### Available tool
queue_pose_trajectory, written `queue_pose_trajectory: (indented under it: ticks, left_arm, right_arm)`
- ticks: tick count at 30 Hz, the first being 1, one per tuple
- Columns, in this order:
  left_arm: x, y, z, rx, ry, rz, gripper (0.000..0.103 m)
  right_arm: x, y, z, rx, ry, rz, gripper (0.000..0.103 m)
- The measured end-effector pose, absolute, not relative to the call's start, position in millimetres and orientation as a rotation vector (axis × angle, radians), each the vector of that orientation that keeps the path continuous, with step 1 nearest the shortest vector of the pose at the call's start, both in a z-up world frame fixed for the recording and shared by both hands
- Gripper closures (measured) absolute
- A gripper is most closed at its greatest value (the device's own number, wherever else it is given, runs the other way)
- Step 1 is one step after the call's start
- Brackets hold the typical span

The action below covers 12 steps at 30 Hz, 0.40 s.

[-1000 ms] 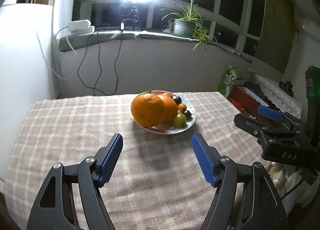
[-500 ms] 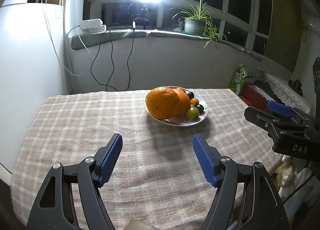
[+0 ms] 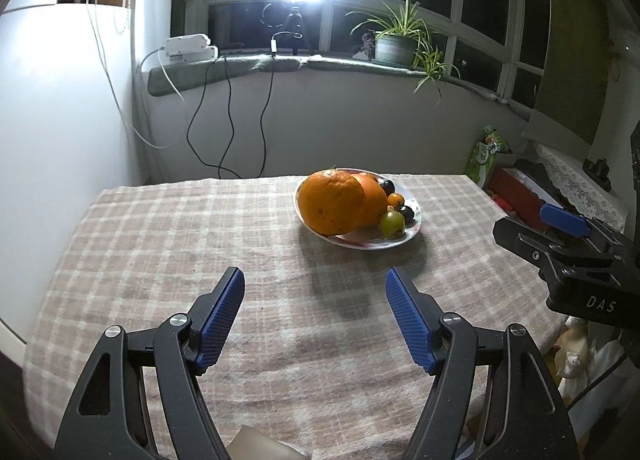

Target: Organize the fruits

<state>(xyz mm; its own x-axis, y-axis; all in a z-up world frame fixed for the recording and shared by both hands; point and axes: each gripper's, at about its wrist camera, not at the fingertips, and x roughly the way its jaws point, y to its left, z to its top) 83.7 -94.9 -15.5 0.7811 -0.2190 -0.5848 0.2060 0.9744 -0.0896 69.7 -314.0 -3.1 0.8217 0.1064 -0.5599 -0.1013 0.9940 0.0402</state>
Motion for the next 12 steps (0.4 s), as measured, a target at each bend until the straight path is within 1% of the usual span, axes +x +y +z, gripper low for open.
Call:
queue_pose_trajectory:
  ticks: [12]
  left_arm:
    - [84.0,-93.9,-16.8,-0.025,0.631,-0.230,0.030]
  right_arm:
    - [73.4,-314.2,-10.7,0.012,0.610,0.111,0.000]
